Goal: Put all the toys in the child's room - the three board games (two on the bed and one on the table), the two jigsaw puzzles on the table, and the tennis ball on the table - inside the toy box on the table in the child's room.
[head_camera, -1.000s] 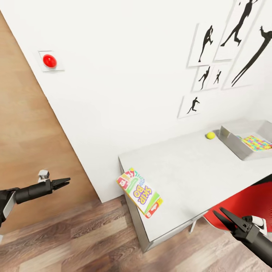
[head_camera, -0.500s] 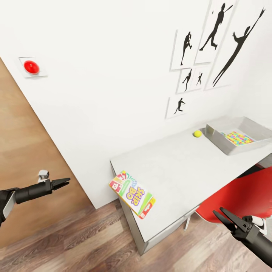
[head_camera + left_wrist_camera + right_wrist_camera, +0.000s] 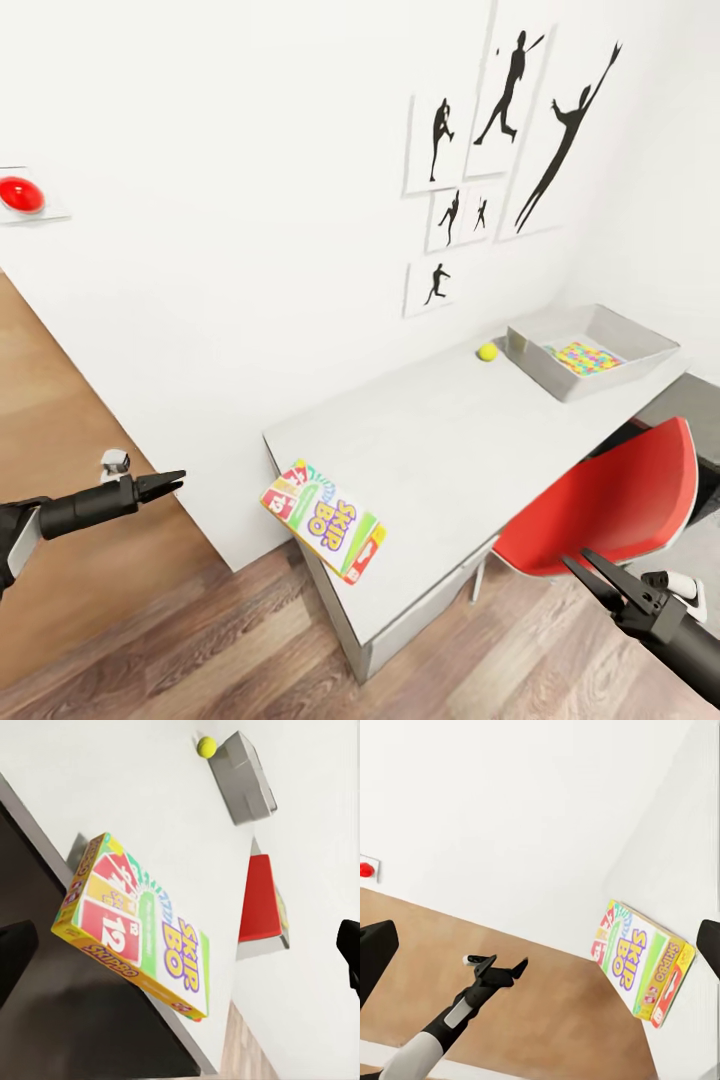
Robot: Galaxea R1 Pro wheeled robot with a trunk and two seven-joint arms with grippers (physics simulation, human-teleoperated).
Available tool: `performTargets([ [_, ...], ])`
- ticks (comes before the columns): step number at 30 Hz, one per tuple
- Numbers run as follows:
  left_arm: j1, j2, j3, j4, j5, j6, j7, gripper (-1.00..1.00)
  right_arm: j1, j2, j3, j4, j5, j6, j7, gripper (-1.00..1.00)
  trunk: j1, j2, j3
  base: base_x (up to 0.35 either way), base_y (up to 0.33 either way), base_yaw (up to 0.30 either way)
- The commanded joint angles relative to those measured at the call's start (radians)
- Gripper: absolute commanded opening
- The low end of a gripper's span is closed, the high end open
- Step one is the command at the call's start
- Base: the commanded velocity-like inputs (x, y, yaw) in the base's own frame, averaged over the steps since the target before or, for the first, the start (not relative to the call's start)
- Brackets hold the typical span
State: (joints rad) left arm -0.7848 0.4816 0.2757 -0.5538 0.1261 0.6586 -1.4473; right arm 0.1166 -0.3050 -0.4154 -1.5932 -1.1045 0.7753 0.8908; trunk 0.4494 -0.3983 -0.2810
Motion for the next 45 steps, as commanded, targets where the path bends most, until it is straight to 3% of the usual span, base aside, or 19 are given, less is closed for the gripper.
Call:
performTargets([
  [1, -0.001, 0.000, 0.000, 0.000, 0.001, 0.010, -0.003, 1.00, 0.000, 0.000, 0.000, -0.001, -0.005, 0.005, -0.001, 1.00, 0.001, -0.002, 0.000, 0.000, 0.000, -0.201],
  [28, -0.001, 0.003, 0.000, 0.000, 0.001, 0.010, -0.007, 1.00, 0.000, 0.000, 0.000, -0.001, -0.005, 0.004, -0.001, 1.00, 0.001, -0.002, 0.036, 0.105, 0.075, -0.201],
  [45, -0.001, 0.004, 0.000, 0.000, 0.002, 0.016, -0.008, 1.00, 0.000, 0.001, 0.004, -0.001, 0.009, -0.029, -0.001, 1.00, 0.001, -0.002, 0.060, -0.040, -0.023, -0.157],
])
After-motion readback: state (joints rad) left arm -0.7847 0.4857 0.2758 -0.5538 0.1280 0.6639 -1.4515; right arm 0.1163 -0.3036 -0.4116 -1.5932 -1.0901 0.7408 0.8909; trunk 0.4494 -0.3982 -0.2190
